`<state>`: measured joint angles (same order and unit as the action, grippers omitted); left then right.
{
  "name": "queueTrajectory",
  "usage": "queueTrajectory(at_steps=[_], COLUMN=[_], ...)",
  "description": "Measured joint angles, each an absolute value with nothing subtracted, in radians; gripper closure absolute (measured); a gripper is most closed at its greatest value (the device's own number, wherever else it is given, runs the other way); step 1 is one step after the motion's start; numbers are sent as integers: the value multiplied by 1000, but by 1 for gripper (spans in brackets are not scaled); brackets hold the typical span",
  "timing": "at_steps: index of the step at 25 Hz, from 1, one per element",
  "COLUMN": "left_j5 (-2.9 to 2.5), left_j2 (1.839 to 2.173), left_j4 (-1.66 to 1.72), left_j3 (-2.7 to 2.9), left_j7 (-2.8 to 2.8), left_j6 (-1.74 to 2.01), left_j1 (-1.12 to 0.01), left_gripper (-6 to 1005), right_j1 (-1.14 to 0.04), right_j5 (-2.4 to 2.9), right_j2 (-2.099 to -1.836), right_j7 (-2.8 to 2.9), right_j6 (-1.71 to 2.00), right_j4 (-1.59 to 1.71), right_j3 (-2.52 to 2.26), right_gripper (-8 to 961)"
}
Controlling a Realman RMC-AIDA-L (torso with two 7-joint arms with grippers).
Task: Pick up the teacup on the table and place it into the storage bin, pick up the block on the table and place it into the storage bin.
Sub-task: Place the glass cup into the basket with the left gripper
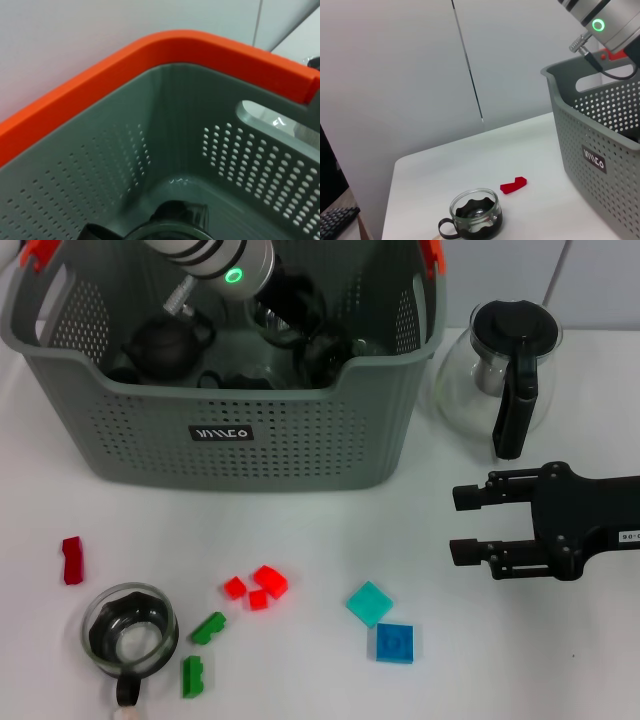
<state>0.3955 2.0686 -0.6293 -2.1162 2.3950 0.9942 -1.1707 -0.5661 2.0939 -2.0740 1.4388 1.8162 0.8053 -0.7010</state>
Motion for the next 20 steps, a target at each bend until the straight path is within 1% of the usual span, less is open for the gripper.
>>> queueTrajectory(at_steps=[12, 20], left_j5=[379, 374], left_j2=[2100, 2101], left_j4=[-627, -627], left_j3=[-1999, -1998], left_j7=[2377, 2394], left_j6=[938, 934], left_j1=[-1155, -1160], left_gripper=[965, 965], right_j1=[-563, -569], right_j5=[2095, 2095], right_j2=[-2072, -2063], right_j7=[1425, 1410], right_j6=[1810, 1809], right_j4=[790, 765], right_j3=[-701, -701], right_gripper=[265, 265])
